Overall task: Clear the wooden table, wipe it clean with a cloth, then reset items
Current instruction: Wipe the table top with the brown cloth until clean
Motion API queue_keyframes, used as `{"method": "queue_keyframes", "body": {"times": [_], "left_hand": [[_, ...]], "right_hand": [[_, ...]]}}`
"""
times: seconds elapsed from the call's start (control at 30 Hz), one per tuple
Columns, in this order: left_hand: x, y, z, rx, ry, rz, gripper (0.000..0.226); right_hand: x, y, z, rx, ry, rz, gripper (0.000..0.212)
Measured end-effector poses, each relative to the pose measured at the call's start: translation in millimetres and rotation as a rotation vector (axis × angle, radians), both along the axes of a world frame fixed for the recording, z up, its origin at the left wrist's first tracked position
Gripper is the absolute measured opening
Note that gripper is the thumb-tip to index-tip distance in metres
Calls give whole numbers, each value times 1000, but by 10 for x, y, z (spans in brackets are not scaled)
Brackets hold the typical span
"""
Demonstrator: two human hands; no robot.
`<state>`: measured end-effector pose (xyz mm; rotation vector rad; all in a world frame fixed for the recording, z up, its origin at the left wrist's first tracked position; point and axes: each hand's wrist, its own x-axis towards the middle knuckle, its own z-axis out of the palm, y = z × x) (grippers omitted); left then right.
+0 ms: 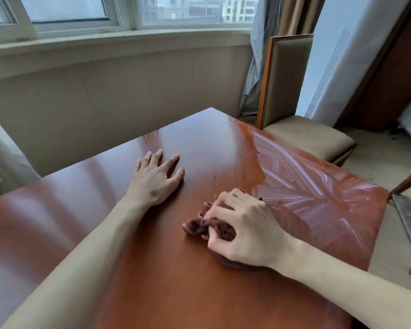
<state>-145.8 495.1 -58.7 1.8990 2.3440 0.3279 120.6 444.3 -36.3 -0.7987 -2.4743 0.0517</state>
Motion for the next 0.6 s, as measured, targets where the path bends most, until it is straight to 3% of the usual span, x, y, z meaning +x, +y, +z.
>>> {"method": "queue_keyframes", "body": {"times": [0.17,0.37,0.47,0.6], "left_hand": [[-22,10,-18,37,-18,3,74],[-32,35,-56,33,21,22,74],[-23,31,-49,32,19,24,73],[1,-3,-3,16,9,25,76]], "right_hand": [[-568,1502,9,-33,-18,-303,37],[-1097,3438,50,-85,19,-640,36],[-1160,3613,83,-105,10,-638,37],[-1047,3042,87,-91,-15,-573,31]]}}
